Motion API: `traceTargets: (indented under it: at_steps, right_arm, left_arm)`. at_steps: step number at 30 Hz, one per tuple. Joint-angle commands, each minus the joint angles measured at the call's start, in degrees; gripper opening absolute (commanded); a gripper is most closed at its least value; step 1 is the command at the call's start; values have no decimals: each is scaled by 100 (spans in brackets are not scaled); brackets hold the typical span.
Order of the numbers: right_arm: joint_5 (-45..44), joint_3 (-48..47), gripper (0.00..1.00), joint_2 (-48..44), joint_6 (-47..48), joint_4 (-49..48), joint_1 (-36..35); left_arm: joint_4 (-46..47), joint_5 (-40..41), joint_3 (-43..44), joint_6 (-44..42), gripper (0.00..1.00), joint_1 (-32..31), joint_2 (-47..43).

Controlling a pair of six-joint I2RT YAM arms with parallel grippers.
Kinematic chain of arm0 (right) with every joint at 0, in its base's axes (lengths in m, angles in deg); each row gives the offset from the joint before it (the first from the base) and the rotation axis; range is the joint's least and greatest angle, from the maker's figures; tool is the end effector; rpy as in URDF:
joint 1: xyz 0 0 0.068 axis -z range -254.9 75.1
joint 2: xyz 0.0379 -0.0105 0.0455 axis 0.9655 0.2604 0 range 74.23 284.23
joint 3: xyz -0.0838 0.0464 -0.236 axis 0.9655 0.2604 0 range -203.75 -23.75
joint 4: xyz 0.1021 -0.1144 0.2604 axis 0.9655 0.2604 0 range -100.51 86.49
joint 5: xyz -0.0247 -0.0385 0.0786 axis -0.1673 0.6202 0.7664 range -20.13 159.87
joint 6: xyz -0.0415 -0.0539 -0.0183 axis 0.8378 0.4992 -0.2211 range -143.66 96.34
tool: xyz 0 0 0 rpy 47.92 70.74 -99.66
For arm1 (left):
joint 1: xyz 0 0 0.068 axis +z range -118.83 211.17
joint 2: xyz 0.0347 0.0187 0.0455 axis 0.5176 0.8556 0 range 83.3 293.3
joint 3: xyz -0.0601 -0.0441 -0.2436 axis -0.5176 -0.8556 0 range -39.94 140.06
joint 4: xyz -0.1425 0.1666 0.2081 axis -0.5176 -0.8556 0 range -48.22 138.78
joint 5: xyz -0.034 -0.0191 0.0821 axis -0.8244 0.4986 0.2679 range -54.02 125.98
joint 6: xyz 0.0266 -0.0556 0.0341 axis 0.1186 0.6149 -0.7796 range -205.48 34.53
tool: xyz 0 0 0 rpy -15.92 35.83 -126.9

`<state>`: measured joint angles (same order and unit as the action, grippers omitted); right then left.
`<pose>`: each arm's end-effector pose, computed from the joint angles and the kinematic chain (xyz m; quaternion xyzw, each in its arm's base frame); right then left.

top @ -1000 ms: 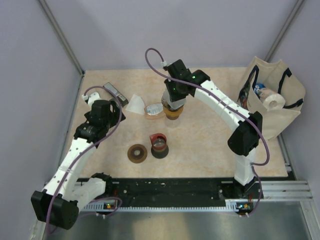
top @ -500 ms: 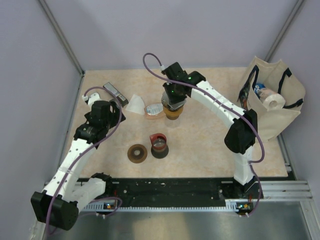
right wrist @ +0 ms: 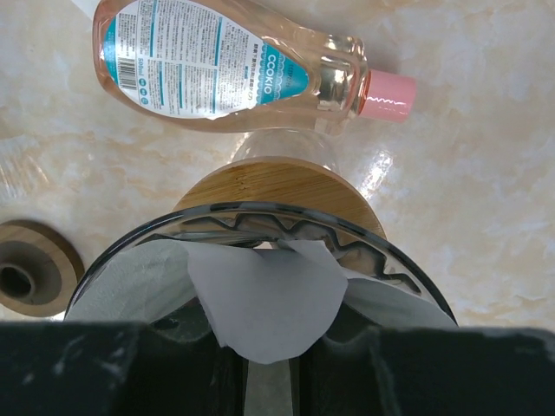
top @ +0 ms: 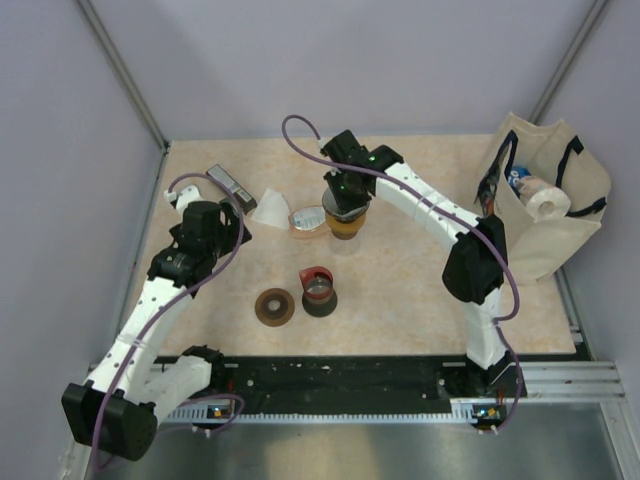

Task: Place the coffee filter in the dripper

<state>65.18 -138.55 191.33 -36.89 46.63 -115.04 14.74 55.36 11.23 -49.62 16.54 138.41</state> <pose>0.3768 0.3114 0.2670 -0.2137 0.9399 0.0830 0.2530 0.2684 -0.0503 0.2758 -0.2357 0.8571 -0.0476 0.4556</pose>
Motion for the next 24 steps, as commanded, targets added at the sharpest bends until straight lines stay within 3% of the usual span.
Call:
traceTargets:
  at_steps: [1,24]
  right_arm:
    - [56,10,21,15,49,60,-90]
    - [205,151,23,41,102,51,-82]
  left_arm:
    - [223,14,-47,-44,99,39,-132]
    - [231,-66,-82,-70,99,39,-185]
